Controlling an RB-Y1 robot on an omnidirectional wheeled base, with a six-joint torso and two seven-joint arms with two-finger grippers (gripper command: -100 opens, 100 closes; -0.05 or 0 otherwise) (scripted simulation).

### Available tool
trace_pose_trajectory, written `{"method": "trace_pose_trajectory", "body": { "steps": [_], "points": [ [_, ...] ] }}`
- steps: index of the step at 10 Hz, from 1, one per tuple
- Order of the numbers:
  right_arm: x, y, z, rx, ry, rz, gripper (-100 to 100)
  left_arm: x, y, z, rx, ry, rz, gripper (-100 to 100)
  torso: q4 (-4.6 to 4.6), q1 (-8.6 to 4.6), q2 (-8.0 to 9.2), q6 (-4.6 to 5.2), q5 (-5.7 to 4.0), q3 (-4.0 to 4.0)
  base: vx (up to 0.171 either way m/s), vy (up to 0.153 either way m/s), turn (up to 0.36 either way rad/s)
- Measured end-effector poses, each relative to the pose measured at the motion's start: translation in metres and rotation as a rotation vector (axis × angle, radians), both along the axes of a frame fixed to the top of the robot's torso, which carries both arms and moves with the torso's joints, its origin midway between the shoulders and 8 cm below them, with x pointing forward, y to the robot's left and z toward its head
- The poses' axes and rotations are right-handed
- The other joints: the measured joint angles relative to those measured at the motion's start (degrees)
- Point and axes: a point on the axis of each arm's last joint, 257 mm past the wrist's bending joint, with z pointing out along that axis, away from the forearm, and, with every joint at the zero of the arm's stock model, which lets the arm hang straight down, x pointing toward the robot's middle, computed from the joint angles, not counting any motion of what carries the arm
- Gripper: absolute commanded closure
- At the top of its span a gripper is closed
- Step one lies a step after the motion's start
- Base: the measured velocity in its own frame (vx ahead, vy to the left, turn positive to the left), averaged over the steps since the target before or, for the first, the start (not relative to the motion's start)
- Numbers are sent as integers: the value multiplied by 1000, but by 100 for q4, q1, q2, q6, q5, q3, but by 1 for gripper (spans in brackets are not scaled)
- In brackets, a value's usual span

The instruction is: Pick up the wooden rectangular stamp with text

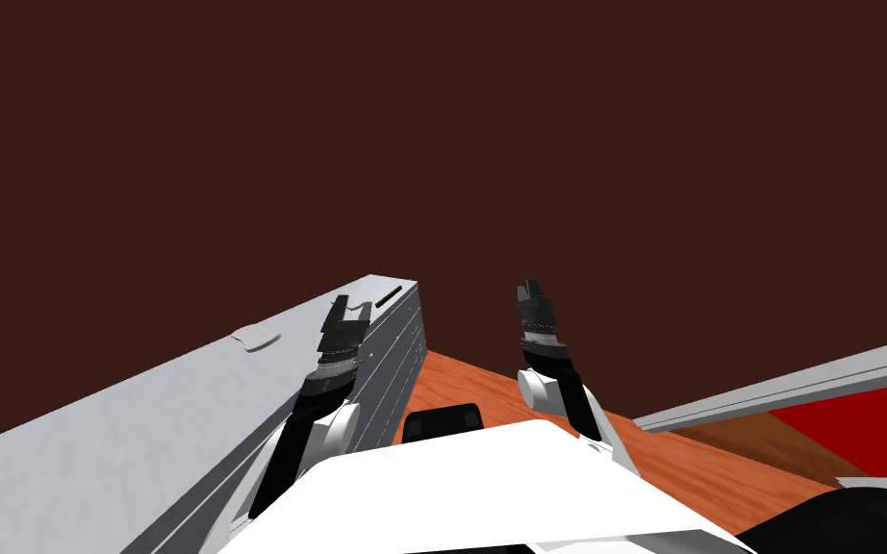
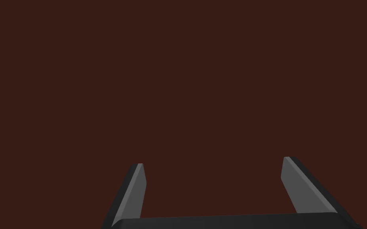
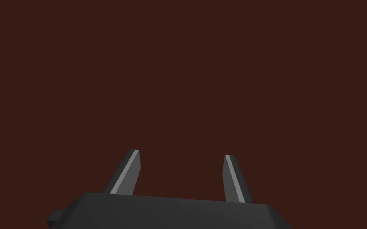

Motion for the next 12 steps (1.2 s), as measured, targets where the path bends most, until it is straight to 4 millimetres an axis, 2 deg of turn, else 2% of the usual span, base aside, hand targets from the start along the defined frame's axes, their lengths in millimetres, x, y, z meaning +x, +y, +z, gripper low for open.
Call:
{"method": "trace_pose_trajectory", "body": {
  "steps": [7,12],
  "points": [
    [0,0,0,0,0,0,0,-6,-37,30,238,-105,-72,-100,0,5,0,-1,1,0,17,-102,-85],
    [0,0,0,0,0,0,0,-15,-66,41,425,-190,-111,-100,-2,14,-7,-4,3,-5,40,-99,-97]
  ]
}}
